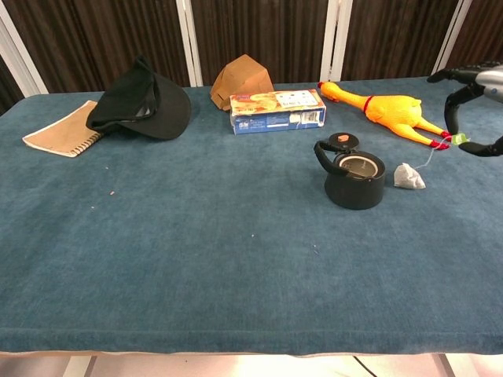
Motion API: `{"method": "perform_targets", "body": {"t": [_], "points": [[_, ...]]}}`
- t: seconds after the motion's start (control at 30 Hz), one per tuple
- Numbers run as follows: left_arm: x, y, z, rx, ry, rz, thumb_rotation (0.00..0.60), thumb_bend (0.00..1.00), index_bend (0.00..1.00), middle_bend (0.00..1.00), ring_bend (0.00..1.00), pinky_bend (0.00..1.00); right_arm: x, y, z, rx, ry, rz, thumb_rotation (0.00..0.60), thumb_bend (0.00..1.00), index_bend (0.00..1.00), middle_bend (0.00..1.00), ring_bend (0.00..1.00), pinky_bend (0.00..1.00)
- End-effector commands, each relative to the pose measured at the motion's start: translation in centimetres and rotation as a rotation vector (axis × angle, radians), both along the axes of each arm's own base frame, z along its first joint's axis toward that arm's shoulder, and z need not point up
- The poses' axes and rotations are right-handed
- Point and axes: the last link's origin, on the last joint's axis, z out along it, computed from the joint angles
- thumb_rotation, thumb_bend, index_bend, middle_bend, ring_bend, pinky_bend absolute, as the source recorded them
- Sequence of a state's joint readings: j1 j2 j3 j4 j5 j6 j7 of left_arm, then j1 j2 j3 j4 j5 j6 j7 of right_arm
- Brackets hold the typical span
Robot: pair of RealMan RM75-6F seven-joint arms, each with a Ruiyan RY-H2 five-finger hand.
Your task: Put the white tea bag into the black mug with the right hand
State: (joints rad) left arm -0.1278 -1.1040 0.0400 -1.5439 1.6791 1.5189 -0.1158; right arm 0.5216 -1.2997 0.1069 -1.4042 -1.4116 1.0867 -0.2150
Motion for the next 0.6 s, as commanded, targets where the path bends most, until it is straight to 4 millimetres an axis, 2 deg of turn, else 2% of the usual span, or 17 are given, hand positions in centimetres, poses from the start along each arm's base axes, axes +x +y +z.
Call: {"method": "perform_targets", "body": {"t": [0.03,0.6], "points": [[0.0,-0.1,-0.1,-0.003,0.001,0.000,0.600,0.03,0.00,0.00,0.00,0.10,1.4,-0.1,1.1,-0.032,-0.009,0.032,0.600,0.30,0.55,0.04,0.00,0.01],[0.0,-0.2,0.0,-0.001,-0.002,-0.006,0.600,0.03,0.00,0.00,0.00,0.10,5.7,0.3,3.3,-0.088,-0.068,0.104,0.600,0.30,0.54,0.04,0.00,0.01]]}}
